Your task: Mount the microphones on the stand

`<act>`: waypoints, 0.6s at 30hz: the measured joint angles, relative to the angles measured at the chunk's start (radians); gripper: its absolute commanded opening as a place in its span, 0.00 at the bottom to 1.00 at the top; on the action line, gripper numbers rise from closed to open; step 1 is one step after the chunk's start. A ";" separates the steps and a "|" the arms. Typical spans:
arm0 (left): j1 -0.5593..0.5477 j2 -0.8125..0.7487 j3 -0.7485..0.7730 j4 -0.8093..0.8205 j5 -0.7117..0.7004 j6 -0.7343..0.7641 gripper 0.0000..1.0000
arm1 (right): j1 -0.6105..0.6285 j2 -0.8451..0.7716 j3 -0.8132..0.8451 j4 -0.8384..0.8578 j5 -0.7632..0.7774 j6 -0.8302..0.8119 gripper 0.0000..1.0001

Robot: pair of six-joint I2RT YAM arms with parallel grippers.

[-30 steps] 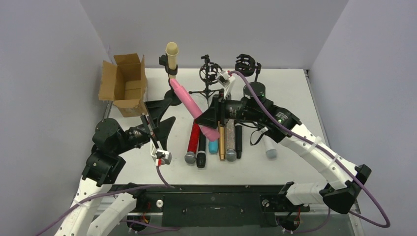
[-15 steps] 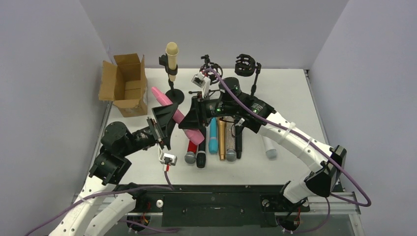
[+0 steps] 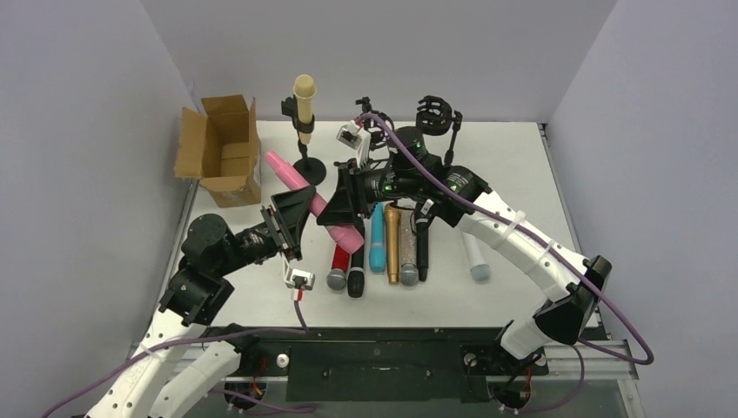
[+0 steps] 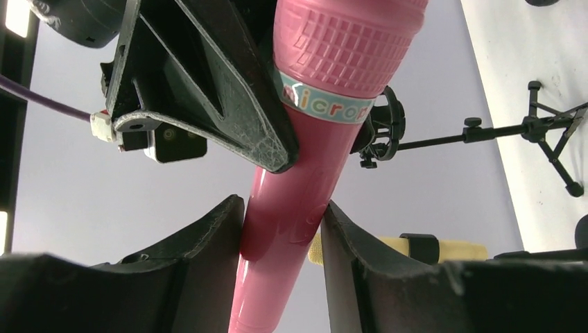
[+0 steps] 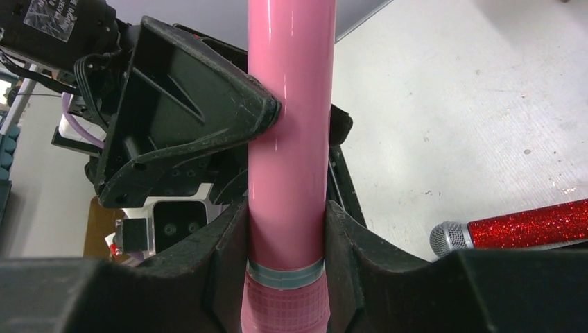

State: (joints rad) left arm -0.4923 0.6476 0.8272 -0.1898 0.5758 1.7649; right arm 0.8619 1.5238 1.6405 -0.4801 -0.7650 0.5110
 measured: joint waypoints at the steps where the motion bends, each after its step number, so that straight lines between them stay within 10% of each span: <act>1: 0.000 0.001 0.000 0.005 -0.002 -0.012 0.05 | -0.009 0.000 0.007 -0.008 0.000 -0.002 0.44; 11: -0.003 0.003 0.020 0.005 -0.074 -0.396 0.03 | -0.149 -0.033 0.061 0.020 0.087 -0.029 0.71; 18: -0.002 0.092 0.225 -0.009 -0.214 -0.965 0.06 | -0.207 -0.264 -0.134 0.269 0.231 -0.037 0.77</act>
State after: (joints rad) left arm -0.4946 0.7391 1.0519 -0.1986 0.3618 0.8001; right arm 0.6548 1.2602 1.5063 -0.2111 -0.5339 0.4744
